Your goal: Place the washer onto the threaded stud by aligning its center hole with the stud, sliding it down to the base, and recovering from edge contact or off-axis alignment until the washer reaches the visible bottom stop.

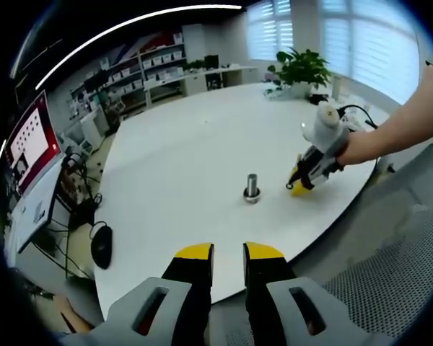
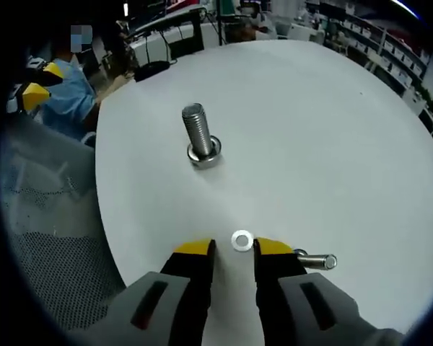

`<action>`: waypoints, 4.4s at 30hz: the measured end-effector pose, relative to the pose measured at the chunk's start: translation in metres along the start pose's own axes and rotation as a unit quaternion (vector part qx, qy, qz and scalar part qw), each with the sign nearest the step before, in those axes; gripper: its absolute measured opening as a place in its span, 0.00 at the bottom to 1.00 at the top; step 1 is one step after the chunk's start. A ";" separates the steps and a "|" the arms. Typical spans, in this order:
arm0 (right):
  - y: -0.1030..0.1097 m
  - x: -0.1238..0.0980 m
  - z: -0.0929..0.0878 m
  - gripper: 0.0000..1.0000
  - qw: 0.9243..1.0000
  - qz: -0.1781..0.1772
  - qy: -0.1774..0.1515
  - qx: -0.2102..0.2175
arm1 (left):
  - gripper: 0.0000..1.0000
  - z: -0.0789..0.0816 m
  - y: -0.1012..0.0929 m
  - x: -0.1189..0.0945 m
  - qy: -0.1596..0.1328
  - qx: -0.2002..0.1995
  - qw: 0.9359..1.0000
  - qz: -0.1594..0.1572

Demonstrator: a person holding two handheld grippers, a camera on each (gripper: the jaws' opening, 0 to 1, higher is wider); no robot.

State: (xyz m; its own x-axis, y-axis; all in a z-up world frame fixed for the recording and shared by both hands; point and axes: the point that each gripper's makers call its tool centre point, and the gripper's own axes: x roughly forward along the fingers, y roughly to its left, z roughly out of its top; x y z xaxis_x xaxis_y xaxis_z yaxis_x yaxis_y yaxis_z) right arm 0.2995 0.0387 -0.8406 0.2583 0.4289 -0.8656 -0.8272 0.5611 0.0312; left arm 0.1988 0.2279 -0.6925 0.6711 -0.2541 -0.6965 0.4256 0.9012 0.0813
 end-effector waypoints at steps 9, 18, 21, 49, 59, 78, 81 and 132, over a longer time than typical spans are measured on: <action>0.010 -0.002 -0.005 0.20 0.997 0.023 -0.004 -0.073 | 0.14 -0.001 0.000 0.001 0.003 0.001 1.000 -0.001; 0.017 0.000 -0.004 0.15 0.988 0.045 0.048 -0.140 | 0.14 -0.003 0.001 0.002 0.009 0.002 1.000 0.001; 0.017 0.002 -0.005 0.15 0.981 0.046 0.090 -0.168 | 0.14 -0.003 0.001 0.002 0.010 0.002 1.000 0.001; 0.021 -0.012 -0.002 0.13 0.995 0.024 0.032 -0.092 | 0.15 -0.001 0.000 0.001 0.003 0.005 1.000 -0.002; 0.003 -0.045 0.010 0.13 0.999 0.015 -0.025 -0.023 | 0.15 -0.002 -0.002 0.001 0.007 0.009 1.000 -0.005; -0.045 -0.089 0.012 0.13 0.997 -0.035 -0.065 0.006 | 0.15 -0.002 -0.003 0.001 0.005 0.012 1.000 -0.005; -0.047 -0.081 0.012 0.13 0.998 -0.036 -0.052 -0.007 | 0.15 -0.003 -0.004 0.001 0.008 0.014 1.000 -0.006; -0.054 -0.028 -0.015 0.21 0.999 -0.020 0.018 -0.024 | 0.15 -0.006 -0.001 0.003 0.017 0.009 1.000 -0.002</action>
State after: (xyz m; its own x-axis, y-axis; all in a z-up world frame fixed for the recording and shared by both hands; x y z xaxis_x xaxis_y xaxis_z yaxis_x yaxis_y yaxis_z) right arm 0.3297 -0.0147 -0.8260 0.2745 0.3798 -0.8834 -0.8400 0.5418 -0.0281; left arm 0.1967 0.2283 -0.6986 0.6490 -0.2456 -0.7200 0.4392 0.8938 0.0910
